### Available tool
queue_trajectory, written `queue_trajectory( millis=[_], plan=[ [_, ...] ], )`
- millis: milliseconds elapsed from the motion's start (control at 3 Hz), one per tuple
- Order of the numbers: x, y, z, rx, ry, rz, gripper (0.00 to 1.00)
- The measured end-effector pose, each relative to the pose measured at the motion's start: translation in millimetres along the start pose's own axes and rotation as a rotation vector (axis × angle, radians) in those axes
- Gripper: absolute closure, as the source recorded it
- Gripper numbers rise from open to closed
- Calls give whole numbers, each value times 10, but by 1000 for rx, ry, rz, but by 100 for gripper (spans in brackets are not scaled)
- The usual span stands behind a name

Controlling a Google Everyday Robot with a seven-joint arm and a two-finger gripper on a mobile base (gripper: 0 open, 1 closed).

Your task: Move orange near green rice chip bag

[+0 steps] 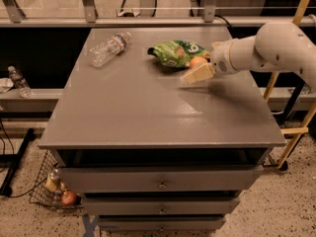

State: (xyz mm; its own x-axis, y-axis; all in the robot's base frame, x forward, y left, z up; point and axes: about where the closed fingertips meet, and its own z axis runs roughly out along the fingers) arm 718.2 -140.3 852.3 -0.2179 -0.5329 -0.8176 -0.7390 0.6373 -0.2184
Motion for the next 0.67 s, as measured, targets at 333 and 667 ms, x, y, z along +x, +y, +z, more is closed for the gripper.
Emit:
queue_trajectory(
  millis=[333, 667],
  plan=[
    [-114, -19, -186, 42, -15, -27, 0],
    [-242, -63, -576, 128, -38, -49, 0]
  ],
)
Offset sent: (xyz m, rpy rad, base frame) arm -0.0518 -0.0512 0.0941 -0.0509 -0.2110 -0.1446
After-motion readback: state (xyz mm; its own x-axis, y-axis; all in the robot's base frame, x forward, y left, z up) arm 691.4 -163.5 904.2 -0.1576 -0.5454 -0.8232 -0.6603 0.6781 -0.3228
